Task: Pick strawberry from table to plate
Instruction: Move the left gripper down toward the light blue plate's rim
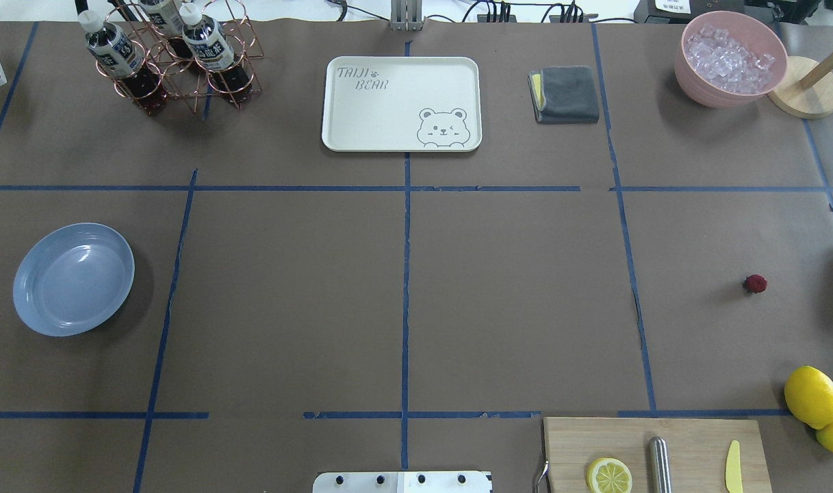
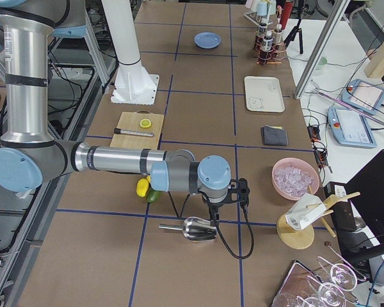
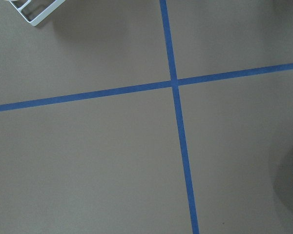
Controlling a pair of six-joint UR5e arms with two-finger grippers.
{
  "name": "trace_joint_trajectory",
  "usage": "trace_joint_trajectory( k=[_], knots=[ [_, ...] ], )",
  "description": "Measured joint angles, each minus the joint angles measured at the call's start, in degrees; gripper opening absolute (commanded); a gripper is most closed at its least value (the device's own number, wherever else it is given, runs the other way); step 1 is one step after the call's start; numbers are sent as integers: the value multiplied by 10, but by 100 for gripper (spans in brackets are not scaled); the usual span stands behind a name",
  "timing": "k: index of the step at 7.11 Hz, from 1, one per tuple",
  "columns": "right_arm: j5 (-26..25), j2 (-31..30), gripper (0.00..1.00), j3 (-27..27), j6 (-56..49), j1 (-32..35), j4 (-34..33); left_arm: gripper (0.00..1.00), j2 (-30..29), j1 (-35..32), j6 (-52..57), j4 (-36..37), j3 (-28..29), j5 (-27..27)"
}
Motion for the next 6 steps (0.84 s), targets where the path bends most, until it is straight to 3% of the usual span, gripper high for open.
trace_joint_trajectory(
  k=[3, 6],
  knots=[
    [0, 3, 100, 1, 0, 0, 0, 100, -1, 1, 2, -11, -2, 0],
    [0, 17, 100, 9, 1, -1, 0, 100, 0, 22, -70, -91, -8, -1]
  ],
)
